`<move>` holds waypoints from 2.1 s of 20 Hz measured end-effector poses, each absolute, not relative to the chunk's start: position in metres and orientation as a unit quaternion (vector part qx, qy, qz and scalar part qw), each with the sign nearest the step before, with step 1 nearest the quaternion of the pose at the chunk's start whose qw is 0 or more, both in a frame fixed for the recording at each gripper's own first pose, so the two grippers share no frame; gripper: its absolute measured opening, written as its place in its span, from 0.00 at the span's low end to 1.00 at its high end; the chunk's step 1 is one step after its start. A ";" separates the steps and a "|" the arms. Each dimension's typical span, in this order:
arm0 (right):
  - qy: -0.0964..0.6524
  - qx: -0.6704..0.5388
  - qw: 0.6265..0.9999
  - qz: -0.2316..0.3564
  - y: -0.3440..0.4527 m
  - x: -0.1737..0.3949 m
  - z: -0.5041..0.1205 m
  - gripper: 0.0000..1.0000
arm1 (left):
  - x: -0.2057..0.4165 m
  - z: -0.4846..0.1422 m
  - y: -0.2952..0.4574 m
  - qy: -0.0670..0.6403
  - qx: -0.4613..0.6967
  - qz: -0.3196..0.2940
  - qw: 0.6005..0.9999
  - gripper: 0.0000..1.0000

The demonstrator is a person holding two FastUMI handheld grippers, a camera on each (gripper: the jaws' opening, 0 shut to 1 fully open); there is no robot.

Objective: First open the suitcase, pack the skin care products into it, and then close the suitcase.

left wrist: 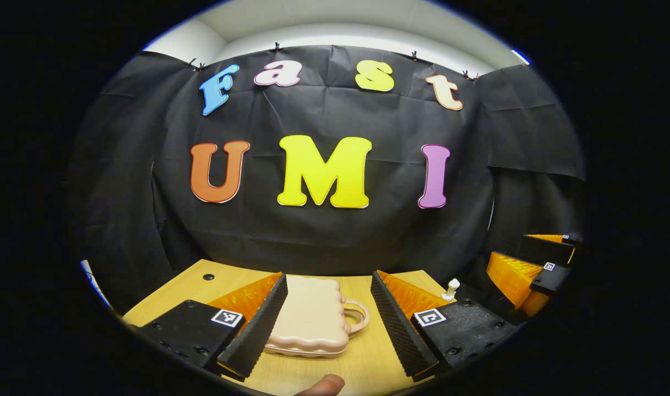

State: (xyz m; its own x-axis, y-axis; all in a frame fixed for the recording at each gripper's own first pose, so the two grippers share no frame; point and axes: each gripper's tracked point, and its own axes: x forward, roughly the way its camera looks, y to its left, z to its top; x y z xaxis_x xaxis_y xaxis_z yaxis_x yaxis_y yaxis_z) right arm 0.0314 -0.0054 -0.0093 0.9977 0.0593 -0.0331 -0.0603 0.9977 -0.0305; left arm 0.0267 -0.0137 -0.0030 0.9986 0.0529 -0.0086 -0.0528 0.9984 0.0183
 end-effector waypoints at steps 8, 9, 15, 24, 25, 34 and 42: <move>0.015 -0.016 0.999 0.032 -0.016 0.041 -0.010 0.79 | 0.037 -0.005 -0.024 0.004 0.016 0.030 0.999 0.97; 0.014 -0.017 0.999 0.033 -0.017 0.041 -0.009 0.80 | 0.038 -0.006 -0.025 0.005 0.016 0.031 0.999 0.97; 0.019 -0.017 0.999 0.032 -0.025 0.045 -0.015 0.79 | 0.043 -0.007 -0.036 -0.010 0.042 0.026 0.999 0.97; 0.052 -0.026 0.997 -0.048 -0.135 0.052 -0.059 0.79 | 0.092 -0.097 -0.034 0.024 0.254 0.048 0.966 0.98; 0.057 -0.025 0.996 -0.058 -0.150 0.051 -0.065 0.79 | 0.100 -0.108 -0.036 0.028 0.278 0.046 0.959 0.98; 0.098 0.002 0.993 -0.069 -0.233 0.073 -0.116 0.79 | 0.154 -0.191 -0.073 0.064 0.571 0.000 0.819 0.97; 0.115 -0.005 0.993 -0.008 -0.240 0.101 -0.137 0.79 | 0.187 -0.233 -0.053 0.123 0.668 0.028 0.734 0.89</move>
State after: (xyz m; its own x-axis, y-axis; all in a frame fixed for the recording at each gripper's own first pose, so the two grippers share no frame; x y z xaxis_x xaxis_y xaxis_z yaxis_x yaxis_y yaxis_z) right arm 0.1015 -0.2404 -0.1371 0.9734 -0.0178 -0.2285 0.0155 0.9998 -0.0118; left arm 0.1873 -0.0534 -0.2332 0.9680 0.2059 -0.1438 0.1237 0.1071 0.9865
